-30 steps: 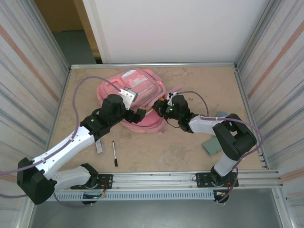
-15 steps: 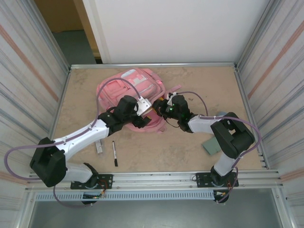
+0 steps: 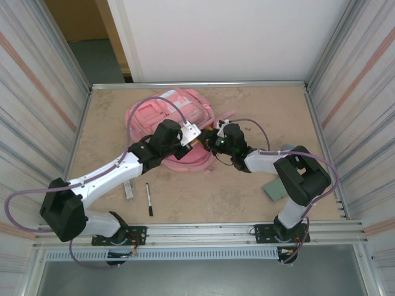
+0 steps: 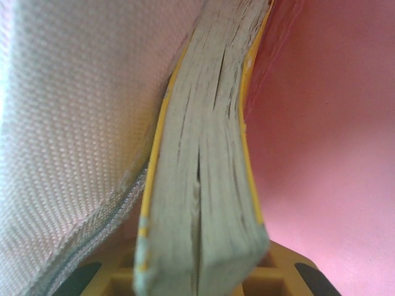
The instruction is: Pack books, pencil case, and school supplies into a backpack
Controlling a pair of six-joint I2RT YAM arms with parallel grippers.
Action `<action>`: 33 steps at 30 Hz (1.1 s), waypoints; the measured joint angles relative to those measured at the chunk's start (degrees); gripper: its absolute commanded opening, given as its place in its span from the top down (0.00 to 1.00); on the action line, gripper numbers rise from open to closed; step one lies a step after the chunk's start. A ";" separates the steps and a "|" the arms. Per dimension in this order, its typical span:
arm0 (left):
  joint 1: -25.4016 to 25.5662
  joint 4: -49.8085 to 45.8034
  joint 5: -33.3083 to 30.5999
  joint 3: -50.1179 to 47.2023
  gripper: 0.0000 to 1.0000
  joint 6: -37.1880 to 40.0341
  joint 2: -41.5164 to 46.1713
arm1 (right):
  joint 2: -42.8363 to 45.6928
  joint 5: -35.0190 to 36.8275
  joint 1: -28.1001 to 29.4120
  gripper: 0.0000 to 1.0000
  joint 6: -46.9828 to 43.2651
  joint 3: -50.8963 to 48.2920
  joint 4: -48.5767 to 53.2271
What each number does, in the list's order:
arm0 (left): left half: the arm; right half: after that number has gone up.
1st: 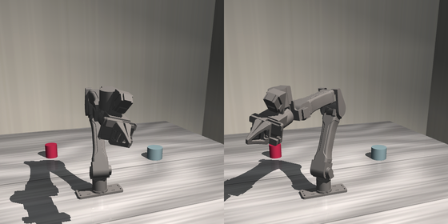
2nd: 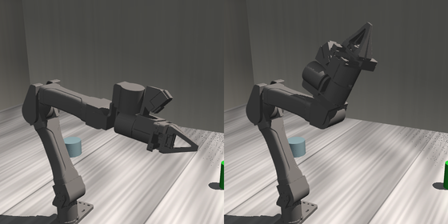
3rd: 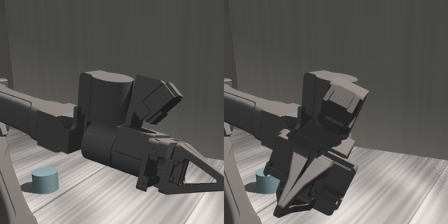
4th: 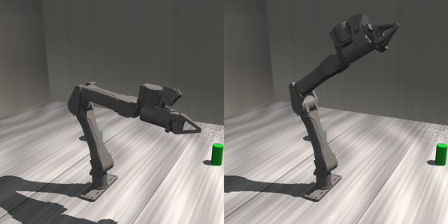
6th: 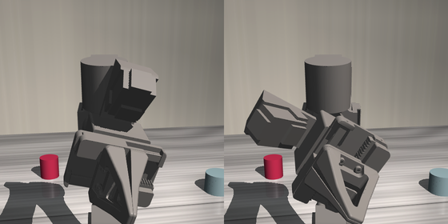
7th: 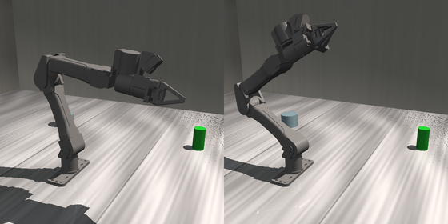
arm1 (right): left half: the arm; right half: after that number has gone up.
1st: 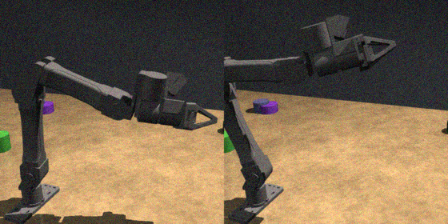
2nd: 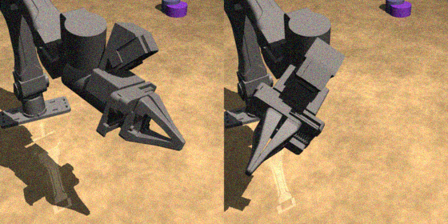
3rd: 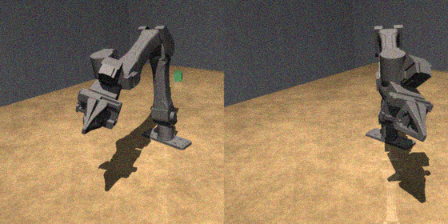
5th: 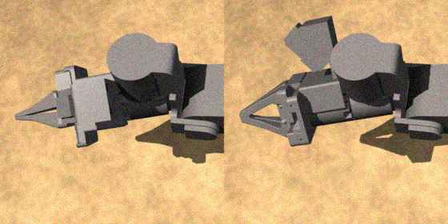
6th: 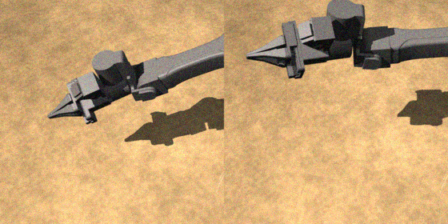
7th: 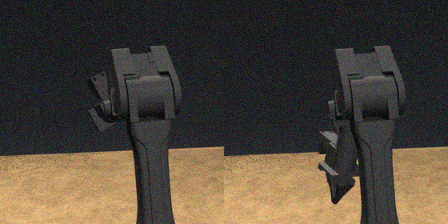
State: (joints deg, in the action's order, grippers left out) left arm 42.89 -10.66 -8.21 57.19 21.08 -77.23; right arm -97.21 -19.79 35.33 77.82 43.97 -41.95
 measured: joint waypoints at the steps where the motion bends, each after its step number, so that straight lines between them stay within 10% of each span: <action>1: 0.00 0.02 -0.46 0.07 1.00 0.26 0.00 | 0.00 -0.02 0.00 1.00 -0.02 -0.26 0.02; 33: 1.46 1.09 -6.80 8.52 1.00 4.81 4.83 | -23.74 0.35 1.25 1.00 9.44 10.69 -17.11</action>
State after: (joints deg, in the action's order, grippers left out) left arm 44.36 -9.56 -15.00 65.71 25.89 -72.40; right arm -120.95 -19.44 36.58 87.26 54.65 -59.07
